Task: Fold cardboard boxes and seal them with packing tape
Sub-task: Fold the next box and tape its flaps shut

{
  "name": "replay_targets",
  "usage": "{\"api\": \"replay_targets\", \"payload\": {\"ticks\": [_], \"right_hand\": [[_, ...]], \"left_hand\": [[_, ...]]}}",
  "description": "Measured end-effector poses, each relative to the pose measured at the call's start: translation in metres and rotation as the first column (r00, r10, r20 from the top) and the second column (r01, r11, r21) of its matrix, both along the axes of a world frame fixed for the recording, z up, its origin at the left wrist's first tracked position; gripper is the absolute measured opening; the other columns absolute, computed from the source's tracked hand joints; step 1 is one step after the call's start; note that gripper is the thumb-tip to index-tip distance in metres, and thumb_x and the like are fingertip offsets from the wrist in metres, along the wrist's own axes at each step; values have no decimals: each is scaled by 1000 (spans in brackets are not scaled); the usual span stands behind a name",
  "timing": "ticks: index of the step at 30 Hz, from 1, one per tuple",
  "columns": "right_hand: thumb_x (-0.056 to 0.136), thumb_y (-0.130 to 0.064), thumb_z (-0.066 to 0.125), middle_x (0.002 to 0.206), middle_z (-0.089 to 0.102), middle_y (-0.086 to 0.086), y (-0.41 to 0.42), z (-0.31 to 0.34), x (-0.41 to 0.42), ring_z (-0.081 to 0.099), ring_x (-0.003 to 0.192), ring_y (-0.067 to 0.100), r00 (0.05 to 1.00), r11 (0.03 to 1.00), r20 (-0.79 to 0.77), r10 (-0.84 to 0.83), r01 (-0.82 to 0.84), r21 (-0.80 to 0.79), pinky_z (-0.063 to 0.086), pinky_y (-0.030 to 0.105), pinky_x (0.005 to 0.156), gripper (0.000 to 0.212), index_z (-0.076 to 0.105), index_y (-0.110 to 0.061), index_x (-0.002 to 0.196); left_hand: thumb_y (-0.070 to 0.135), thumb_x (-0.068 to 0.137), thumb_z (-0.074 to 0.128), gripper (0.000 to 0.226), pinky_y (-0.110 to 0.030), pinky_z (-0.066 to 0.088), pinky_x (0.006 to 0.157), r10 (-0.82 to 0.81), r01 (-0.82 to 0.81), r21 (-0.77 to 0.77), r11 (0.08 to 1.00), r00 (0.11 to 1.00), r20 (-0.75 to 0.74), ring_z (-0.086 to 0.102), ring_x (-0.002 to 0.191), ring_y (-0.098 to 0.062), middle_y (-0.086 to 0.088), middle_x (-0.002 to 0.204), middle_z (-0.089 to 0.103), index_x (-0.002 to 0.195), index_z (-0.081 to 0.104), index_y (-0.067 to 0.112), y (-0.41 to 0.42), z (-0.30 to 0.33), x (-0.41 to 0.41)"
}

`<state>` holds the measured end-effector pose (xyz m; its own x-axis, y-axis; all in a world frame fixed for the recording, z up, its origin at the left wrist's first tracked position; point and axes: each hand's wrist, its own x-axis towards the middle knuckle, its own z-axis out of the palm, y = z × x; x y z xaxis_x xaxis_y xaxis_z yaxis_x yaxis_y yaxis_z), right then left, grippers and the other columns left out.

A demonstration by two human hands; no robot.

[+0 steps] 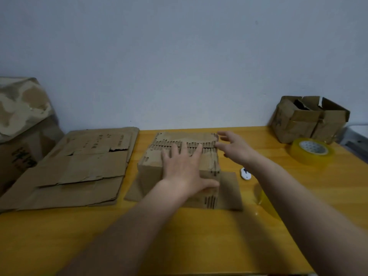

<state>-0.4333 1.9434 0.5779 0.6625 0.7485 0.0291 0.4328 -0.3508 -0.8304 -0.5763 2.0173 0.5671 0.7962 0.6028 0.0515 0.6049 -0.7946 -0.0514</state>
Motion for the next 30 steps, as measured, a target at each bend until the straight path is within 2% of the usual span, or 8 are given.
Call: {"api": "replay_targets", "payload": {"ticks": [3, 7, 12, 16, 19, 22, 26, 30], "right_hand": [[99, -12, 46, 130, 54, 5, 2, -4, -4, 52, 108, 14, 1000, 1000, -25, 14, -14, -13, 39, 19, 85, 44, 41, -13, 143], [101, -13, 42, 145, 44, 5, -8, -3, 7, 46, 126, 21, 995, 1000, -96, 0, 0, 2, 37, 29, 104, 43, 44, -22, 142], [101, -10, 39, 158, 17, -4, -8, -8, 7, 14, 146, 14, 997, 998, -54, 45, -43, 44, 14, 33, 119, 43, 41, -14, 144], [100, -1, 35, 155, 29, -4, -7, -11, 5, 25, 143, 14, 995, 992, -101, 11, 2, 128, 20, 34, 118, 41, 49, -8, 138], [100, -5, 37, 143, 46, 1, -15, -9, 10, 48, 121, 15, 992, 991, -123, -35, 51, 124, 41, 29, 100, 40, 50, -14, 137], [100, -9, 40, 146, 42, 5, -30, -8, 21, 41, 131, 20, 991, 993, -114, -65, 76, 95, 38, 35, 107, 42, 43, -15, 142], [98, -8, 47, 142, 47, 11, -66, -13, 38, 47, 126, 22, 981, 983, 100, -164, 171, -69, 41, 28, 93, 40, 46, -6, 138], [87, -29, 67, 124, 58, 10, -105, -29, 44, 54, 111, 24, 967, 844, 248, -63, 184, -503, 43, 29, 85, 39, 59, -9, 119]], "left_hand": [[90, 69, 40, 113, -56, 18, 114, 78, -78, 41, 996, 997, -17, 15, 141, -42, -20, 158, 14, 155, 6, 25, -28, 4, 28], [87, 70, 46, 110, -50, 17, 116, -54, 53, 72, 996, 998, 17, 18, 141, -35, -12, 156, 23, 154, 14, 23, -14, 8, 18], [92, 69, 33, 104, -58, -5, 117, -86, 86, 0, 996, 996, -8, -10, 149, -30, 1, 163, -9, 151, -5, 43, 11, 0, 0], [92, 71, 31, 102, -54, 1, 119, -152, 152, -9, 988, 988, 11, -2, 150, -28, 7, 163, -2, 152, -3, 41, 14, -1, 8], [90, 73, 31, 100, -53, 3, 120, -181, 181, -20, 983, 984, 10, 0, 150, -24, 11, 163, 0, 153, 0, 39, 17, -1, 14], [89, 74, 31, 98, -51, 4, 120, -190, 190, -34, 981, 982, 8, 1, 150, -22, 13, 162, 1, 153, 1, 39, 12, 2, 20], [89, 74, 31, 99, -51, 6, 121, -189, 189, -37, 981, 982, 13, 4, 150, -22, 13, 162, 3, 153, 1, 38, 9, 3, 26], [87, 74, 34, 95, -50, 14, 120, -189, 192, -48, 980, 981, 50, 15, 148, -23, 11, 160, 16, 152, 4, 41, 10, 7, 28]]}}
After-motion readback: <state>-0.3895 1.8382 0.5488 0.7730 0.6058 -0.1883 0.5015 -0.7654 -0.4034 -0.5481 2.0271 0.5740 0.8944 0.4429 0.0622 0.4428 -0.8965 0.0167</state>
